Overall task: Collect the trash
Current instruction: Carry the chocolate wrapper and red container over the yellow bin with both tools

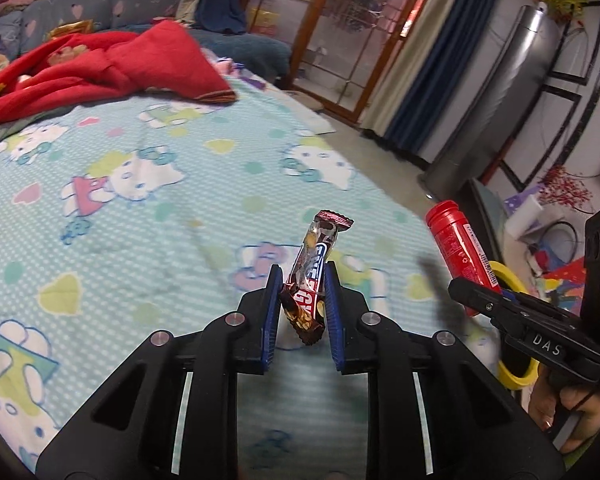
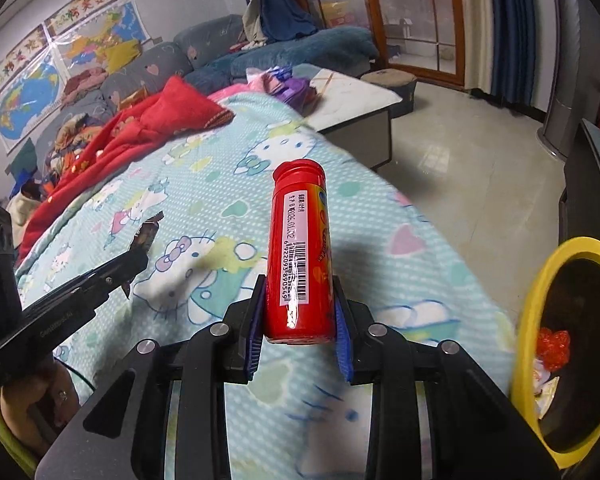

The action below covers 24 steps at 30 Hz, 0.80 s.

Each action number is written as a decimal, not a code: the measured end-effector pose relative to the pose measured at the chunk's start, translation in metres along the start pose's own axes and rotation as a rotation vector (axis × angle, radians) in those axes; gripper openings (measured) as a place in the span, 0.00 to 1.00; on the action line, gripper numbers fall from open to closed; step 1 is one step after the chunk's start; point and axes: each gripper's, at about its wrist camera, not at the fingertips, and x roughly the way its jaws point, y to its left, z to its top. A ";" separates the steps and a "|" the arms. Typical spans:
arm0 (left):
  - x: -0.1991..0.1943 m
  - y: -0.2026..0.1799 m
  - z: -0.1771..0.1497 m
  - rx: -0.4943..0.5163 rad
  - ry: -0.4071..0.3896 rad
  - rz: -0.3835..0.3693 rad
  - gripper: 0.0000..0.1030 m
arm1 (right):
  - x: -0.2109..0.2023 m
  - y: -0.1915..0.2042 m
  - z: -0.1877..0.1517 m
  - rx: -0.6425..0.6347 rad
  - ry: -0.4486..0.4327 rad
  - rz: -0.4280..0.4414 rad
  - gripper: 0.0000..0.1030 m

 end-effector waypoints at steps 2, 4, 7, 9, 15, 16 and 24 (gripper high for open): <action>-0.001 -0.011 0.000 0.014 -0.004 -0.019 0.14 | -0.011 -0.010 -0.003 0.013 -0.017 -0.015 0.28; -0.003 -0.025 0.000 0.030 -0.007 -0.044 0.14 | -0.019 -0.021 -0.006 0.032 -0.027 -0.020 0.28; -0.005 -0.043 0.000 0.059 -0.014 -0.070 0.14 | -0.031 -0.037 -0.009 0.060 -0.048 -0.041 0.28; -0.006 -0.053 0.000 0.074 -0.018 -0.085 0.14 | -0.039 -0.047 -0.012 0.079 -0.061 -0.055 0.28; -0.008 -0.081 -0.001 0.115 -0.021 -0.125 0.14 | -0.062 -0.069 -0.021 0.106 -0.108 -0.104 0.28; -0.008 -0.085 -0.002 0.123 -0.023 -0.130 0.14 | -0.067 -0.074 -0.022 0.114 -0.116 -0.113 0.28; -0.006 -0.128 -0.008 0.199 -0.022 -0.181 0.14 | -0.091 -0.105 -0.037 0.162 -0.152 -0.180 0.28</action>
